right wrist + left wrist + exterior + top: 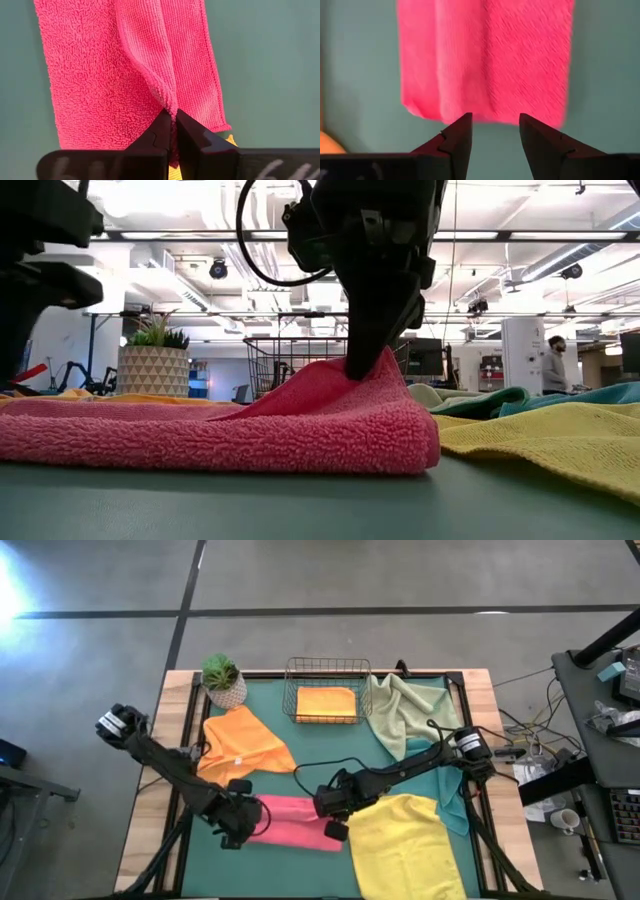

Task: Fold microfiber towels
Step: Fold the pink microfiber towel

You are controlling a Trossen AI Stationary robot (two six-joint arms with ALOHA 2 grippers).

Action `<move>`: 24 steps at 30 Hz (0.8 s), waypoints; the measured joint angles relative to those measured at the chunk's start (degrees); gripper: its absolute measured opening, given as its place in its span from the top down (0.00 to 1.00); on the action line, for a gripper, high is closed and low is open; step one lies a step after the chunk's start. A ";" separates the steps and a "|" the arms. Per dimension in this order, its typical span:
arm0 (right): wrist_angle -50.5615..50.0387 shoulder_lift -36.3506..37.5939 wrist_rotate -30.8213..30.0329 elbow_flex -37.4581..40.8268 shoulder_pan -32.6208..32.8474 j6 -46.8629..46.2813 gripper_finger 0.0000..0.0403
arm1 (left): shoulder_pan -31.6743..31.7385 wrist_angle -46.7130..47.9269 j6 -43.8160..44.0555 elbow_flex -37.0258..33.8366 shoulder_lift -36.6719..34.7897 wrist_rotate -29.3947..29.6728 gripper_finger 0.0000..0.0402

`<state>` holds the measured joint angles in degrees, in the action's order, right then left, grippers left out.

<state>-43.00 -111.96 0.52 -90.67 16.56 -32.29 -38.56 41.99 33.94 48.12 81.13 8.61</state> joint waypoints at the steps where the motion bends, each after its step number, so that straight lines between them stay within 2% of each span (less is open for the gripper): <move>1: 0.02 0.00 -0.01 0.00 0.00 -0.01 0.98 | -0.03 -0.10 0.02 -0.05 0.53 0.85 0.63; 14: 0.08 0.00 -0.03 0.00 -0.09 -0.07 0.98 | -0.07 -0.74 -0.29 -0.50 6.51 1.35 0.63; 24: 0.15 0.00 -0.03 0.00 -0.09 -0.27 0.98 | -0.07 -0.93 0.19 -0.66 7.19 2.68 0.64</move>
<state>-42.85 -111.96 0.49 -90.67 16.47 -32.56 -38.63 41.06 34.13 47.46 88.31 11.29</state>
